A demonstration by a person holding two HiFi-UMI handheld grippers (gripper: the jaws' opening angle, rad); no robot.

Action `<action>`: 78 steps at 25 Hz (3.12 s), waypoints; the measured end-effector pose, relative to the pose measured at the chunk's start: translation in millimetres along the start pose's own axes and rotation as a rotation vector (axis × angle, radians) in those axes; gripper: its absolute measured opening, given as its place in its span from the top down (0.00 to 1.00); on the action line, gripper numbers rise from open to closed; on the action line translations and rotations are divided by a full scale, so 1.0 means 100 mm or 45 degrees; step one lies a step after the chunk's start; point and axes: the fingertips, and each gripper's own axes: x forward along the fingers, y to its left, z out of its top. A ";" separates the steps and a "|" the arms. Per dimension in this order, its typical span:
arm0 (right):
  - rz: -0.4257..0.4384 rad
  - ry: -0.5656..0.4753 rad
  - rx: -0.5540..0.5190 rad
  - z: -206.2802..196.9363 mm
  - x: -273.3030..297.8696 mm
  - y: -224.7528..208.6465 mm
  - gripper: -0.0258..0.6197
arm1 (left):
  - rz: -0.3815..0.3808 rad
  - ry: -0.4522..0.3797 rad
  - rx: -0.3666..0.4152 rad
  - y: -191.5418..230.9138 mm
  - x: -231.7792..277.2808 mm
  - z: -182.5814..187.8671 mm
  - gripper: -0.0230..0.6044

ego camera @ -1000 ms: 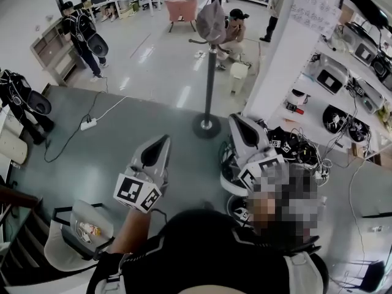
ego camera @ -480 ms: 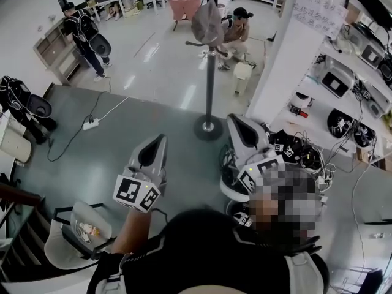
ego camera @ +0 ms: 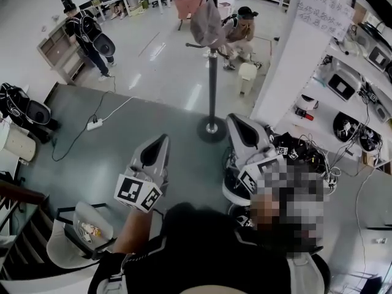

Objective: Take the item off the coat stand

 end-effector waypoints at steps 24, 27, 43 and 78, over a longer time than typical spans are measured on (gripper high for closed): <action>-0.115 0.013 -0.045 -0.16 1.15 -0.11 0.95 | -0.125 -0.040 -0.033 1.14 0.50 0.04 0.93; -0.146 0.014 -0.050 -0.20 1.26 -0.12 0.94 | -0.154 -0.046 -0.032 1.27 0.56 0.01 0.93; -0.214 0.023 -0.083 -0.32 1.85 -0.06 0.83 | -0.222 -0.067 -0.077 1.88 0.76 -0.01 0.93; -0.221 0.035 -0.064 -0.39 2.76 -1.35 0.58 | -0.126 -0.069 -0.055 2.19 1.96 0.00 0.93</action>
